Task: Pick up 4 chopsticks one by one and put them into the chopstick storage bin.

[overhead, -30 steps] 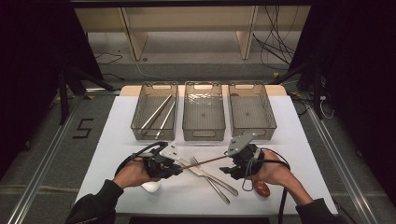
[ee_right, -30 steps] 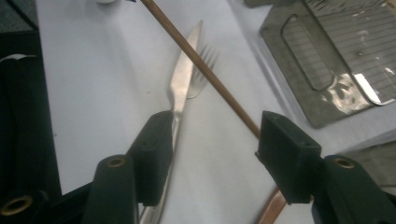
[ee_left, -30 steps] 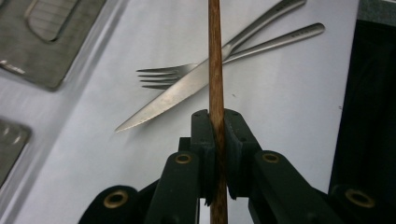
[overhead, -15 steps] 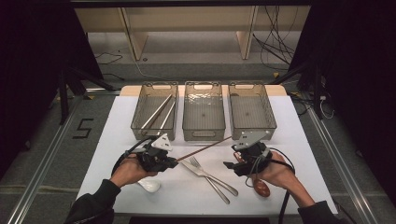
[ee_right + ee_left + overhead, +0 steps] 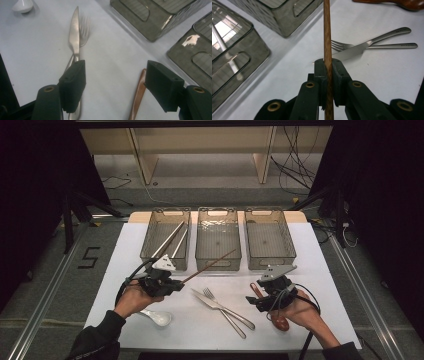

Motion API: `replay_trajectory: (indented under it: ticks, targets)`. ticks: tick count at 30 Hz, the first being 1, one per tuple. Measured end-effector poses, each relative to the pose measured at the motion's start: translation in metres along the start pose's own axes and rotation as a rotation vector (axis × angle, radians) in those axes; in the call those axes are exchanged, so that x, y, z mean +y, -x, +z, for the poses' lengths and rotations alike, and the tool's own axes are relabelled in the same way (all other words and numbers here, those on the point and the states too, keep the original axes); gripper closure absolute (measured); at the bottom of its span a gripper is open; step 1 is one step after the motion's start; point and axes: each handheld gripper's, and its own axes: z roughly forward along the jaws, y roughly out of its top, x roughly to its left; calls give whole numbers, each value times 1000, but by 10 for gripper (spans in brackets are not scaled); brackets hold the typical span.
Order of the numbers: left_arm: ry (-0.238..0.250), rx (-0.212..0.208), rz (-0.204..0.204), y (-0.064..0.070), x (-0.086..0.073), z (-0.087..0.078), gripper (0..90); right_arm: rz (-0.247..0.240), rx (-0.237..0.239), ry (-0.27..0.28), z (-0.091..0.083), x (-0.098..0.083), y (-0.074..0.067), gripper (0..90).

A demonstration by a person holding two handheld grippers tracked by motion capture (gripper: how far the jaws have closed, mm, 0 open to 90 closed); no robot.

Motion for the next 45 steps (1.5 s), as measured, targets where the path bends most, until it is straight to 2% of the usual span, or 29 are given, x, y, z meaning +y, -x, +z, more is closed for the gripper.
replay_trajectory:
  ticks: [8, 11, 18, 22, 27, 36, 45]
  targets:
    - [20, 33, -41, -11, -1, -5, 834, 21, -8, -37, 3, -5, 2, 336]
    - [17, 60, -40, -16, -1, -6, 834, 32, -7, -63, 4, -6, 4, 330]
    - [34, 76, -79, -28, -1, -11, 835, 41, -6, -78, 5, -7, 5, 325]
    - [53, 126, -93, -36, 0, -14, 835, 42, -5, -80, 6, -8, 5, 325]
    - [91, 161, -154, -53, -1, -21, 835, 42, -1, -82, 6, -8, 5, 326]
    - [118, 205, -244, -78, 0, -25, 834, 47, -1, -85, 7, -8, 7, 326]
    - [126, 227, -304, -98, 7, -20, 834, 48, -3, -86, 7, -8, 6, 320]
